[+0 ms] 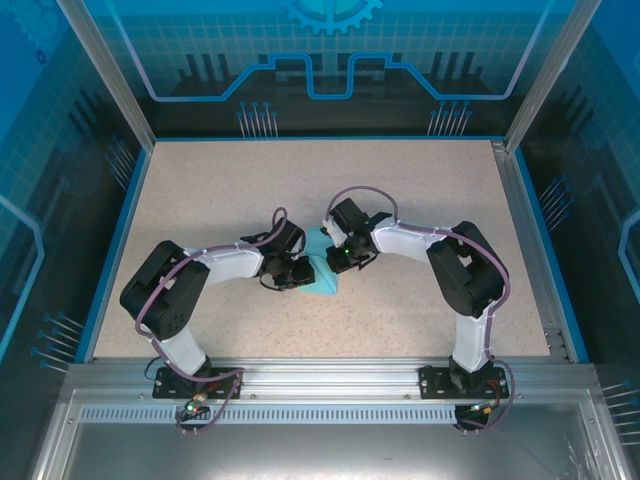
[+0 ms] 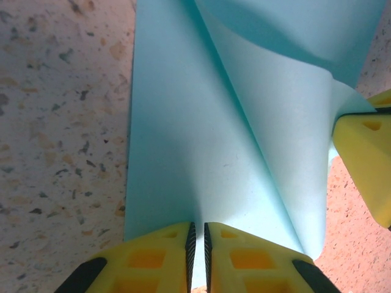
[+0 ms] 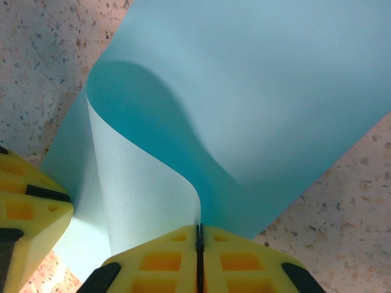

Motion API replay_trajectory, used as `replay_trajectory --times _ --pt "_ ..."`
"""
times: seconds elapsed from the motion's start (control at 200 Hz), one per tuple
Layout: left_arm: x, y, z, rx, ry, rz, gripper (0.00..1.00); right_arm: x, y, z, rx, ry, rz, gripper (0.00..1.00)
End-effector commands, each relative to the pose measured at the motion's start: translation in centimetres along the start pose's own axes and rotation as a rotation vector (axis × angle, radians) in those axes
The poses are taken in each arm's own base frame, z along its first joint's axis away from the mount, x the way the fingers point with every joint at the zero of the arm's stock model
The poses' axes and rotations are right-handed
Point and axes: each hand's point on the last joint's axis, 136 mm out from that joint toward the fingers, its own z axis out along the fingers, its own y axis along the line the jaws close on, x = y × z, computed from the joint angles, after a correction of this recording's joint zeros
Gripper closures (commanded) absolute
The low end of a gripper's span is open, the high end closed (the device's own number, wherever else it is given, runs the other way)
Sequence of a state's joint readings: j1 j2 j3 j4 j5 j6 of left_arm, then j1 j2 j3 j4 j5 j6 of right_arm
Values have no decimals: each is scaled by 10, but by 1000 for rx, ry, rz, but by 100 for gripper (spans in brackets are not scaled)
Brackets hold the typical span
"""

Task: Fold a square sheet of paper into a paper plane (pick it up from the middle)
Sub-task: Fold the triangle a second time at the center of the table.

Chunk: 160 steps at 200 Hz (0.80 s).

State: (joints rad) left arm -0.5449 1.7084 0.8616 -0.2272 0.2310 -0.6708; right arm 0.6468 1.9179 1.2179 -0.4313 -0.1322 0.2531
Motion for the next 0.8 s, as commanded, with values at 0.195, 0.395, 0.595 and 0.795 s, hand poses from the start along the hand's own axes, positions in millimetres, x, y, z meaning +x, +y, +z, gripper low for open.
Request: replay_trajectory --times 0.195,0.395,0.595,0.795 --pt "-1 14 2 -55 8 -13 83 3 -8 2 17 19 14 91" --pt "0 14 4 -50 12 -14 83 4 -8 6 11 34 19 91" --pt "-1 12 3 -46 8 -13 83 8 -12 11 28 52 30 91" --pt "-3 8 1 -31 1 -11 80 9 -13 12 26 53 32 91"
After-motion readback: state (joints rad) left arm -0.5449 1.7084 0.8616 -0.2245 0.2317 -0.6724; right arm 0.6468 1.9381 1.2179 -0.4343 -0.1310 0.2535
